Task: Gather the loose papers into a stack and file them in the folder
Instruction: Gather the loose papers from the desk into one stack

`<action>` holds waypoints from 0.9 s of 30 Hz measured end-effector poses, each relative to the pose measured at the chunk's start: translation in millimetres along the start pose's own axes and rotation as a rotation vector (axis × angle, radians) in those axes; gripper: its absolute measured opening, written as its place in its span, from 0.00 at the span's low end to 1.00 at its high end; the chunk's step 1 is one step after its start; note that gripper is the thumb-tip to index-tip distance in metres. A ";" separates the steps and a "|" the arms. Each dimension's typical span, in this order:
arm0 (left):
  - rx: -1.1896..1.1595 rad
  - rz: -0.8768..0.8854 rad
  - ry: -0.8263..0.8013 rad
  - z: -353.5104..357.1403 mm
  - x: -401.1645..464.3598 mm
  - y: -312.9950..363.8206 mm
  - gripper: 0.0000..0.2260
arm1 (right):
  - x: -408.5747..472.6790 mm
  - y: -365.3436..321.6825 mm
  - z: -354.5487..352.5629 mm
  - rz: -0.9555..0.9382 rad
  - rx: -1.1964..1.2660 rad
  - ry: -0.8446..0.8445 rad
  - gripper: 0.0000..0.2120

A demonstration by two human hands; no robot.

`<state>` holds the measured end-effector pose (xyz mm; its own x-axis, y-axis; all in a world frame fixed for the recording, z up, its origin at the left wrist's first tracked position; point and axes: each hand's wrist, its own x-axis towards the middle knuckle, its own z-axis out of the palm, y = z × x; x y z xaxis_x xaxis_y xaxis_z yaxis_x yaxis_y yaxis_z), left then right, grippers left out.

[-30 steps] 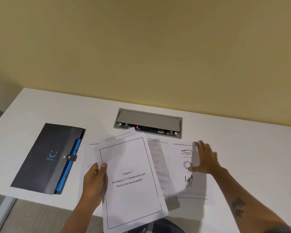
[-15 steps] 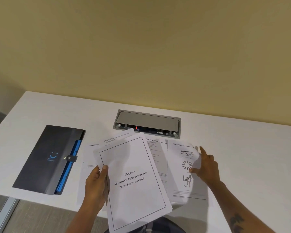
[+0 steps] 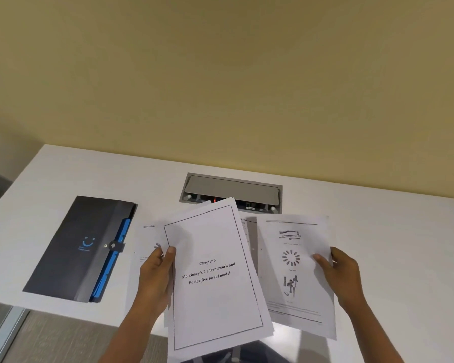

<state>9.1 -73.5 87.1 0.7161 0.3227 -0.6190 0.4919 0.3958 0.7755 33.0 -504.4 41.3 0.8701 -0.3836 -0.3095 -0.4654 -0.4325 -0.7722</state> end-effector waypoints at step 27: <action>0.379 -0.041 -0.076 -22.8 -4.6 1.8 0.08 | -60.9 -97.8 113.6 0.120 0.293 -0.740 0.18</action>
<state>-4.6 -54.7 88.5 0.7200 0.2428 -0.6501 0.6586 0.0562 0.7504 44.0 -346.1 72.6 0.7468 0.2706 -0.6075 -0.5902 -0.1514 -0.7929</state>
